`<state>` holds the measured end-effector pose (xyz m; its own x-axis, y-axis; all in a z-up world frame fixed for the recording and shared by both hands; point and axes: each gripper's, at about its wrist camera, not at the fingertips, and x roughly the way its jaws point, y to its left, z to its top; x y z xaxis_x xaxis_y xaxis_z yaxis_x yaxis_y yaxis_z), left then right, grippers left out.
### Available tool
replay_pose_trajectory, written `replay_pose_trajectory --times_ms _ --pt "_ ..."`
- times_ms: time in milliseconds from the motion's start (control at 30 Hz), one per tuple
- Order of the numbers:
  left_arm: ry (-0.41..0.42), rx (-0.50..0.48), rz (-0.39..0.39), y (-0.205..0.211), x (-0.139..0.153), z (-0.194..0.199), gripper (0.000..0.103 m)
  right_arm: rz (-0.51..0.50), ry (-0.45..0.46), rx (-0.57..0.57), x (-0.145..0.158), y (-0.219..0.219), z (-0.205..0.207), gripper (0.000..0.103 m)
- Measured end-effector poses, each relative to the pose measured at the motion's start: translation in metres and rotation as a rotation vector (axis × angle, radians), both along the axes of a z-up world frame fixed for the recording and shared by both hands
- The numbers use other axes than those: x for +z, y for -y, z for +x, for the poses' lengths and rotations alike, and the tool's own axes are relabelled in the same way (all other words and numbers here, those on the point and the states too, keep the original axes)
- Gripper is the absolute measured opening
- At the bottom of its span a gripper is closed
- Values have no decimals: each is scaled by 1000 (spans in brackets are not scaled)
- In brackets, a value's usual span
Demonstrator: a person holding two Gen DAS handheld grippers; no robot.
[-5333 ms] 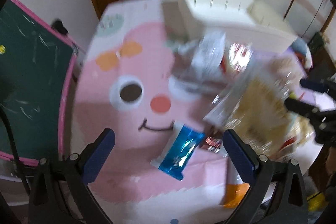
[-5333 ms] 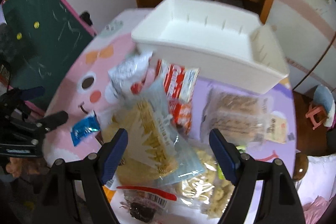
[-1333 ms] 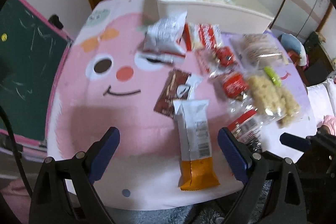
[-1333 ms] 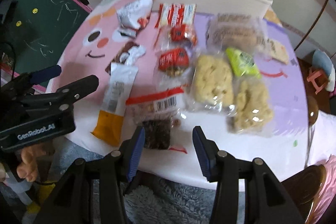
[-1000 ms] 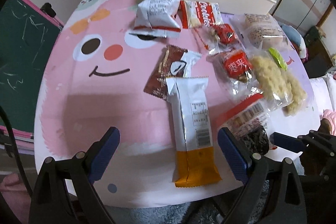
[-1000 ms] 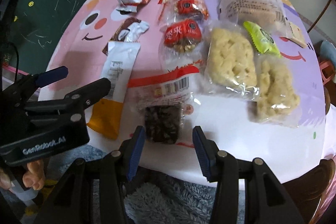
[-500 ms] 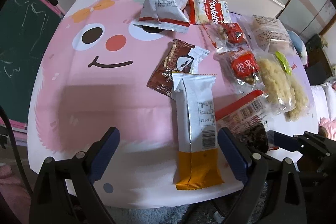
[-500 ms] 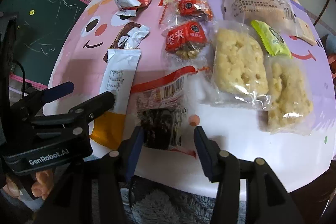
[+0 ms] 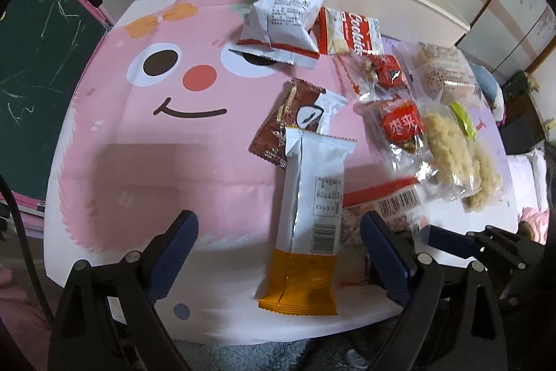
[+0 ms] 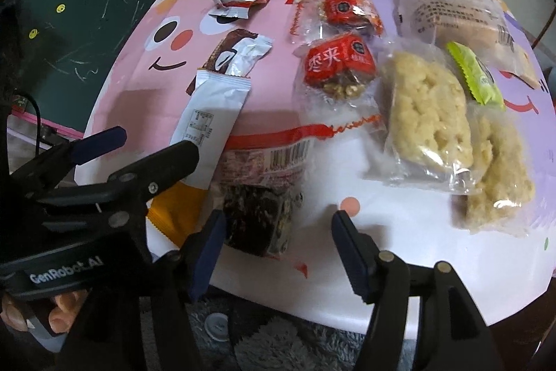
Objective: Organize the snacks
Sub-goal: 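Grasp the white-orange bar with the left gripper while the right grasps the dark snack bag, then lift both snacks over the white basket and release them inside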
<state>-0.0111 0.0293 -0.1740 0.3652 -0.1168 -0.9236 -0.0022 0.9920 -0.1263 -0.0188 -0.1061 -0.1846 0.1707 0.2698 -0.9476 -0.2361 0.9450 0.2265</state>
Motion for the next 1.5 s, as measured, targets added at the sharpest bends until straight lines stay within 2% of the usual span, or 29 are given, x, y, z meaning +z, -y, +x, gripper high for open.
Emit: replay_pose_trajectory --times_ms 100,167,300,333,433,533,600,667,733,800,900,1000,1133,1267,1500 --pt "-12 5 15 -2 -3 3 94 -8 31 37 0 -9 -1 65" --pt "-24 2 12 -2 -6 4 94 68 20 67 2 -11 -2 39" --pt "-29 -3 18 -3 -9 5 94 22 60 41 8 0 -5 36" --pt "-35 -8 18 -2 -10 6 94 38 79 23 12 7 -5 29" --pt "-62 -28 23 3 -17 8 94 -20 136 -3 22 15 -8 25" --pt "-89 -57 36 11 -24 10 93 -18 163 -20 27 22 -7 22" --pt "-102 -75 51 16 -28 11 80 2 167 -23 29 26 -6 21" --pt "-103 -86 74 20 -29 11 56 20 175 -29 31 29 -6 21" --pt "-80 -104 94 24 -25 10 39 38 179 -32 35 36 -7 19" --pt "-75 -114 69 25 -23 9 36 49 191 -36 39 39 -6 19" --pt "-43 -126 76 27 -15 8 34 71 206 -34 49 48 -11 19" --pt "17 -144 79 31 3 6 33 70 237 -29 58 49 -10 19" --pt "85 -167 46 33 39 8 33 65 294 -32 77 52 -6 19" --pt "154 -183 27 34 75 15 33 56 386 -51 109 62 6 19" --pt "270 -163 4 32 155 54 34 -7 557 -112 171 86 40 19"
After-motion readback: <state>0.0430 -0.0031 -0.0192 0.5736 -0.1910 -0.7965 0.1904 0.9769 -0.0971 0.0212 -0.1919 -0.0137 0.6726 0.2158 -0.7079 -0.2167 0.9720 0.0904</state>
